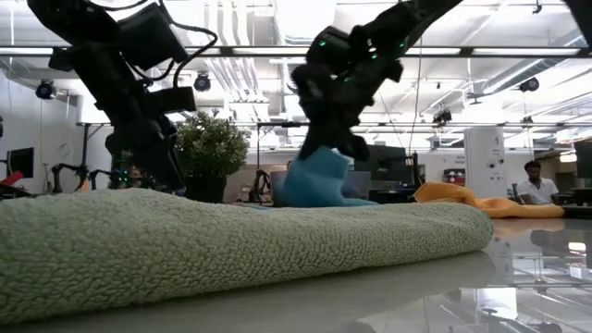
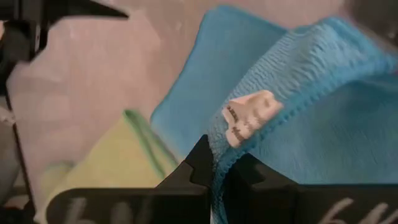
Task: Fold microfiber towels
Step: Fold the blue towel
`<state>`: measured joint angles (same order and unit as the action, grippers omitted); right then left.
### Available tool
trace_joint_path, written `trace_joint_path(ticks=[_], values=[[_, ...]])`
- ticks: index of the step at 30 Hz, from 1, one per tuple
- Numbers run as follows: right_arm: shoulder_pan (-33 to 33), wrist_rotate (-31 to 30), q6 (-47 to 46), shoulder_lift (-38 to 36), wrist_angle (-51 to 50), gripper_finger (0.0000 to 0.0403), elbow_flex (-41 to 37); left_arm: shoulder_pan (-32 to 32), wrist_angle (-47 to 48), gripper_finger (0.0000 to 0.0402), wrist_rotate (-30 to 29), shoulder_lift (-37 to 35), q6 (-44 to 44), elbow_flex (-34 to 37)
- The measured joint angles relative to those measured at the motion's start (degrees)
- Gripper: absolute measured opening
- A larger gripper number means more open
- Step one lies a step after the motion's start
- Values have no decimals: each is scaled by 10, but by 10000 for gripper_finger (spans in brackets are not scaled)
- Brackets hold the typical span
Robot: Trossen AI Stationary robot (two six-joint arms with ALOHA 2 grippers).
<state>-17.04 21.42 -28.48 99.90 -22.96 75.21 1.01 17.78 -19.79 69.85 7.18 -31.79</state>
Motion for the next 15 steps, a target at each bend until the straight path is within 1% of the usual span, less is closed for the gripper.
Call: trace_joint_path(ticks=[8, 15], values=[[0, 0, 9, 68, -3, 9, 48, 0, -15, 143, 0, 32, 4, 0], [3, -1, 15, 86, 4, 10, 67, 0, -47, 143, 1, 46, -1, 0]])
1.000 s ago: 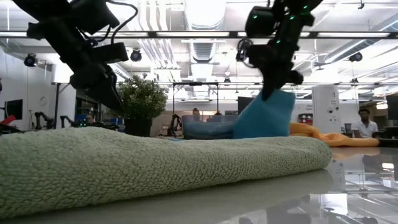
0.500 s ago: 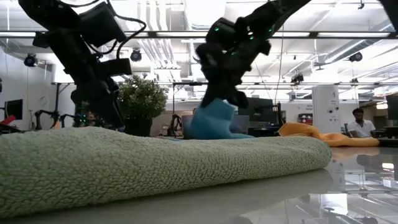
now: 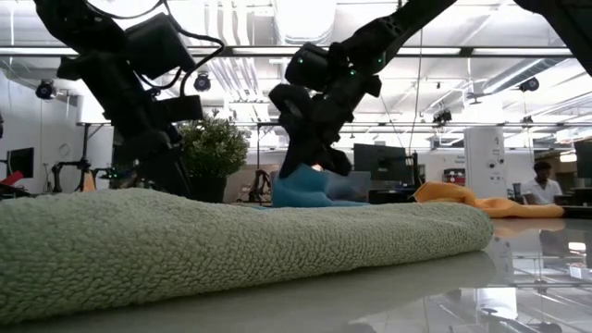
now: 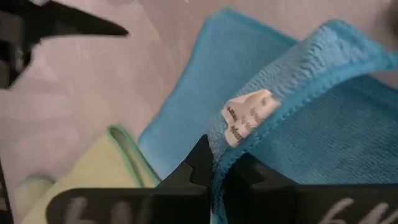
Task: Fold microfiber towels
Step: Fold the blue towel
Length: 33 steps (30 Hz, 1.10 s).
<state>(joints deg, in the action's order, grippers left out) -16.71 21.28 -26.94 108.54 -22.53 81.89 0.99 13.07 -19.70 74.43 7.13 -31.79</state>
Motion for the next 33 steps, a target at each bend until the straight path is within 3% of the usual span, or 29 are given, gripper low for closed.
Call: trace_joint_path(ticks=[5, 12, 16, 29, 33], values=[[0, -33, 1, 1, 1, 41, 3, 0, -12, 143, 2, 1, 0, 0], [15, -33, 5, 1, 25, 113, 2, 0, -24, 143, 3, -2, -5, 0], [37, -33, 7, 1, 49, 134, 2, 0, -24, 143, 4, -2, -4, -1], [66, -32, 78, 1, 105, 136, 13, 0, -88, 143, 27, -3, -2, -2], [71, -32, 138, -16, 69, 127, 13, 0, -95, 143, 30, -3, 1, -3]])
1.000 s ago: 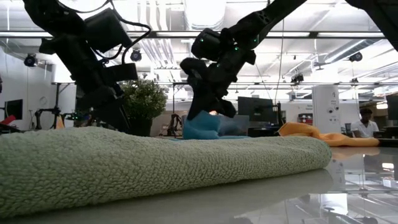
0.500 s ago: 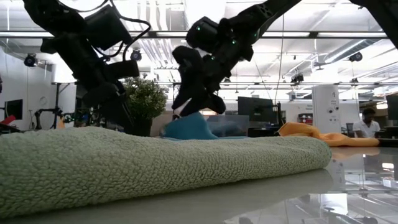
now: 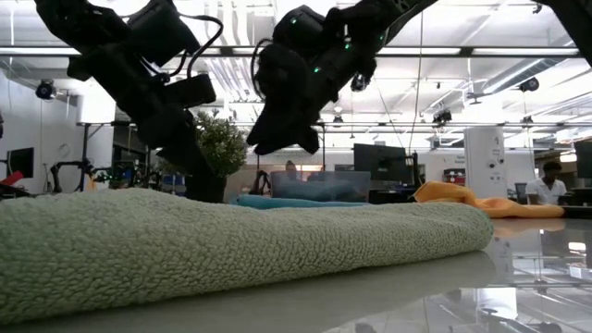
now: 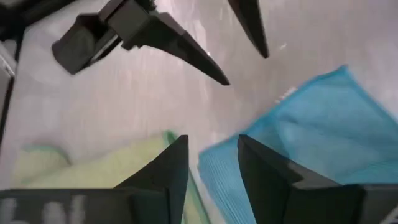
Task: Fold microfiber towels
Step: Fold the blue towel
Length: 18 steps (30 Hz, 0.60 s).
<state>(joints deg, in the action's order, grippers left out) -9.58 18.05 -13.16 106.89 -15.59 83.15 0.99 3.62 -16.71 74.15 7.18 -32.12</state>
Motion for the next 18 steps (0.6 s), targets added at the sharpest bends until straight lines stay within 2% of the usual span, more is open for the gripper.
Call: trace_joint_path(ticks=[5, 8, 12, 18], values=[[-3, -59, 83, -38, -62, 99, -11, -1, -2, 143, 17, 0, 15, -1], [-2, -62, 103, -54, -59, 81, -43, -1, -29, 143, 19, 1, 15, -1], [-2, -61, 116, -78, -21, 58, -102, -1, -114, 143, 19, 19, 9, -1], [-2, -61, 122, -83, 85, 33, -196, -1, -231, 124, 19, 97, -19, -13]])
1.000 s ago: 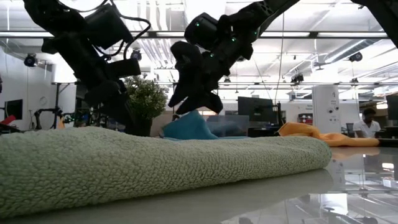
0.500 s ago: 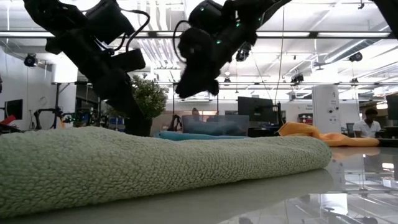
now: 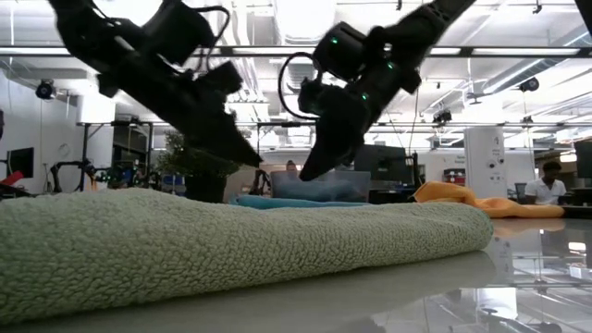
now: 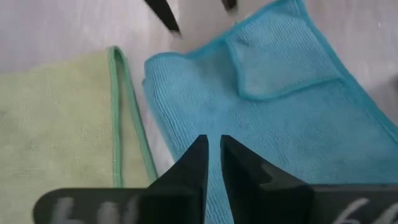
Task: Fold microfiber towels
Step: Fold the blue towel
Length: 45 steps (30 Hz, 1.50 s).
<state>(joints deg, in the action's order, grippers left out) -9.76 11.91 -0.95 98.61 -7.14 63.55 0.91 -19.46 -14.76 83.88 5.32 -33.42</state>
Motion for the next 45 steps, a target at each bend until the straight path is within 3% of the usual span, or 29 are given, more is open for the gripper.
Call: trace_joint_path(ticks=[10, 19, 33, 37, 42, 45], values=[[0, 0, -5, 1, 207, 28, -115, 4, 0, 8, 2, 133, -31, -85], [0, 0, 2, 3, 224, 28, -155, 10, 24, 6, -87, 187, -17, -102], [0, 0, -1, 18, 230, 28, -178, 20, 204, 6, -156, 95, 19, -100], [0, 1, -7, 18, 230, 28, -178, 20, 170, 6, -107, 76, -2, -100], [0, 0, -6, 18, 231, 28, -178, 20, 86, 6, 47, 86, -65, -91], [0, 0, -6, 18, 233, 28, -178, 21, 59, 6, 52, 109, -67, -89]])
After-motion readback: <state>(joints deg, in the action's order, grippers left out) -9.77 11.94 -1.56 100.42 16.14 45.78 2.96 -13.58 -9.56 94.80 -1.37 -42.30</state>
